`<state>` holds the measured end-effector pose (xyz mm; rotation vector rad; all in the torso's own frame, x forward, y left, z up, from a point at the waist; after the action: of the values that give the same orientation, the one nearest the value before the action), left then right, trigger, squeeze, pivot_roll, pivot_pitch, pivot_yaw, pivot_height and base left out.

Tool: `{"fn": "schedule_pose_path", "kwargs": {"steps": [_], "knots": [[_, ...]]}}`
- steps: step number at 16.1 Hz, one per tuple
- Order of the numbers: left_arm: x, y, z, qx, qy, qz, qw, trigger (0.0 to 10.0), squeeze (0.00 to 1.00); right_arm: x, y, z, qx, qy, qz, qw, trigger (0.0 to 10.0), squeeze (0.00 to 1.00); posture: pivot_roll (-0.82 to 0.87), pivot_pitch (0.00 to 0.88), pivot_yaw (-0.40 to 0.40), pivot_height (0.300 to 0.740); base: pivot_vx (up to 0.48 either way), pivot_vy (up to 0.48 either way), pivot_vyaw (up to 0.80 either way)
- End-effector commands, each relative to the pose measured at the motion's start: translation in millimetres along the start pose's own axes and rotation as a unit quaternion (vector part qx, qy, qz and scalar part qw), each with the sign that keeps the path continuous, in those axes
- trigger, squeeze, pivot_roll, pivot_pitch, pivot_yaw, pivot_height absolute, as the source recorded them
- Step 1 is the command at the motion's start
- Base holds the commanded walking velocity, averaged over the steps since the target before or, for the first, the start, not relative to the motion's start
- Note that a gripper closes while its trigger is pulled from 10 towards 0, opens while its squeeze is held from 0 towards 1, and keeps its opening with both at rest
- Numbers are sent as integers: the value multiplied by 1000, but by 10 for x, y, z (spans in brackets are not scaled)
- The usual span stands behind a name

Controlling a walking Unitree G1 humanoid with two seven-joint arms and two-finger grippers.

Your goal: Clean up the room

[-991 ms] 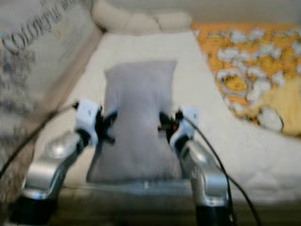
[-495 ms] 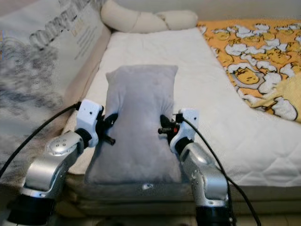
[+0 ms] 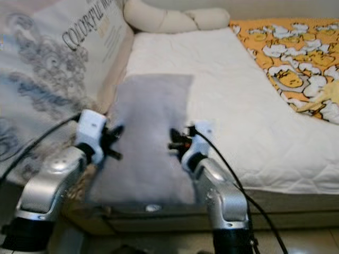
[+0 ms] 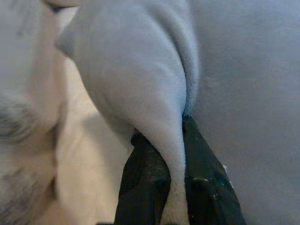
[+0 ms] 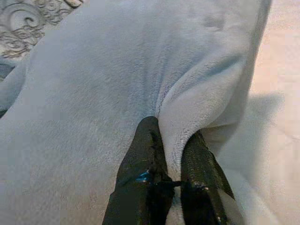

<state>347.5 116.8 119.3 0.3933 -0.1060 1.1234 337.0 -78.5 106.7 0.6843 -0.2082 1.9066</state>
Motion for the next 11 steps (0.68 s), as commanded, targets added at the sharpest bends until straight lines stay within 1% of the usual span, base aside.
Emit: {"fn": "schedule_pose_path", "kwargs": {"steps": [1,3,5,6,11], "knots": [[-36,-34,105,-13,1,-6,1000,10000,0,39,-6,56,-6,-3,11,1000,10000,0,-26,0,81,740,0,0,0],[14,-41,110,-14,-11,9,1000,10000,0,6,-13,20,-2,-7,7,1000,10000,0,-13,0,71,740,0,0,0],[86,-28,124,-17,1,21,1000,10000,0,10,-22,-6,3,-7,7,1000,10000,0,-10,0,68,740,0,0,0],[97,-26,128,-18,1,21,1000,10000,0,5,-29,-10,4,-6,6,1000,10000,0,-9,0,70,740,0,0,0],[81,-33,131,-17,-6,13,1000,10000,0,-24,-40,-18,5,-5,2,1000,10000,0,-5,0,68,740,289,0,0]]}}
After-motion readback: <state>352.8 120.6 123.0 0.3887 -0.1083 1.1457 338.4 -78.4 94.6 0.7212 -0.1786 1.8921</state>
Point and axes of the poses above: a point about 5 cm out from each wrist's last joint towards the gripper, its own y axis pointing back from the gripper into the wrist, its own z axis along the axis of the wrist's last joint, x = y × z, the point moved 6 cm from there along -y, pointing out of the wrist towards the gripper, and after that the axes turned 12 degrees about -y, right-handed, at the moved point
